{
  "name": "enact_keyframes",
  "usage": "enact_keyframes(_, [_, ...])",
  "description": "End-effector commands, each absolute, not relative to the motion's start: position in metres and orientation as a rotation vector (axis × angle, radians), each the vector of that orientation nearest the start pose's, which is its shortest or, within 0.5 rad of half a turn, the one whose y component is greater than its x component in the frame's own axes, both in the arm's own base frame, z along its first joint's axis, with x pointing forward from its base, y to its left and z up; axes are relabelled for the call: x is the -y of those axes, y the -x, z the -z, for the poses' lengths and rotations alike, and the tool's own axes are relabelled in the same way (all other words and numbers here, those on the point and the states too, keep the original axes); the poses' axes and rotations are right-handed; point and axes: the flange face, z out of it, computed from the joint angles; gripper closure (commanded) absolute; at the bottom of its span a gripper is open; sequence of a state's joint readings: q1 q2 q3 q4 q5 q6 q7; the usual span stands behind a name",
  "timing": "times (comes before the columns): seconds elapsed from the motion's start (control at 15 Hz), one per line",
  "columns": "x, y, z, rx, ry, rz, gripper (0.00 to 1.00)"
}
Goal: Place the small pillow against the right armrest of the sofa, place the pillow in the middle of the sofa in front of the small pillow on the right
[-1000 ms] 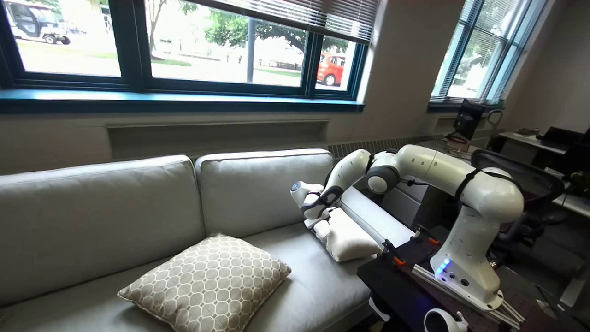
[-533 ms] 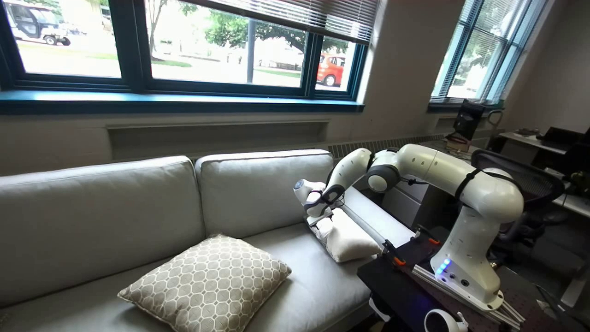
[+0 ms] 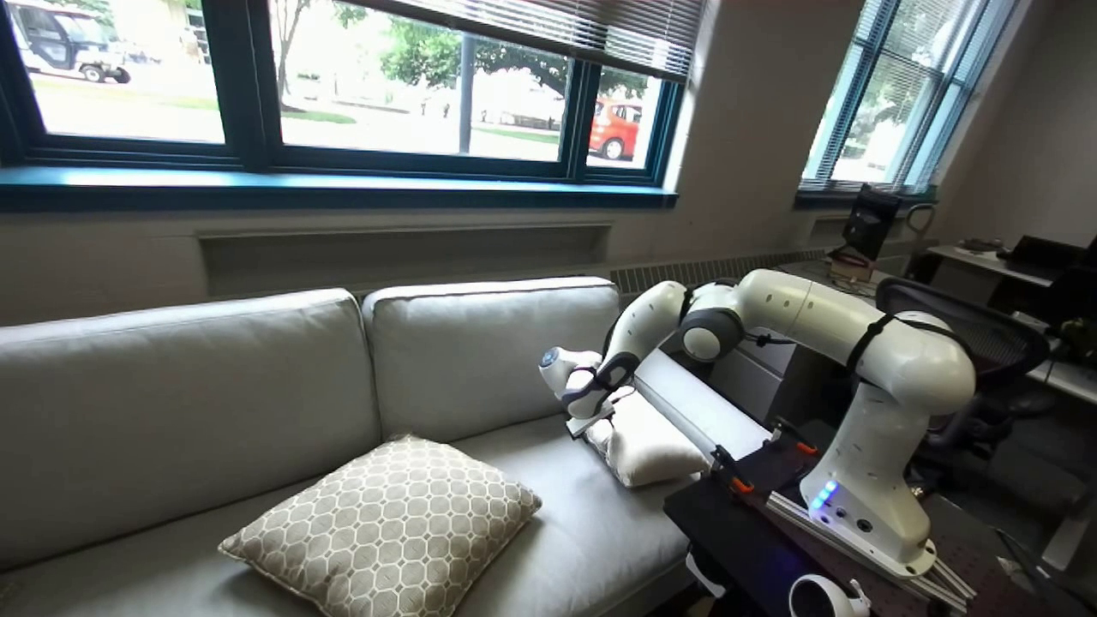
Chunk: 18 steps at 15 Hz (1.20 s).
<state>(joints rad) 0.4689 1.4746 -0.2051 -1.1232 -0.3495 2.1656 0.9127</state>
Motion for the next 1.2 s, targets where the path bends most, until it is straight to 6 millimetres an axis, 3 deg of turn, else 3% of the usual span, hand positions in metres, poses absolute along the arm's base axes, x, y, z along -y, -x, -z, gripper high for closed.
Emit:
enact_keyframes(0.0, [-0.198,-0.598,0.129,0.245,-2.475,0.124,0.0])
enact_keyframes(0.13, [-0.193,-0.588,0.133,0.188,-2.378,0.086,0.0])
enact_keyframes(0.53, [-0.149,-0.571,0.142,0.047,-2.093,-0.046,0.0])
enact_keyframes(0.6, [-0.144,-0.569,0.143,0.038,-2.056,-0.061,0.08])
enact_keyframes(0.67, [-0.133,-0.573,0.141,0.029,-2.027,-0.066,0.27])
enact_keyframes(1.13, [-0.113,-0.592,0.125,0.047,-1.913,-0.164,0.79])
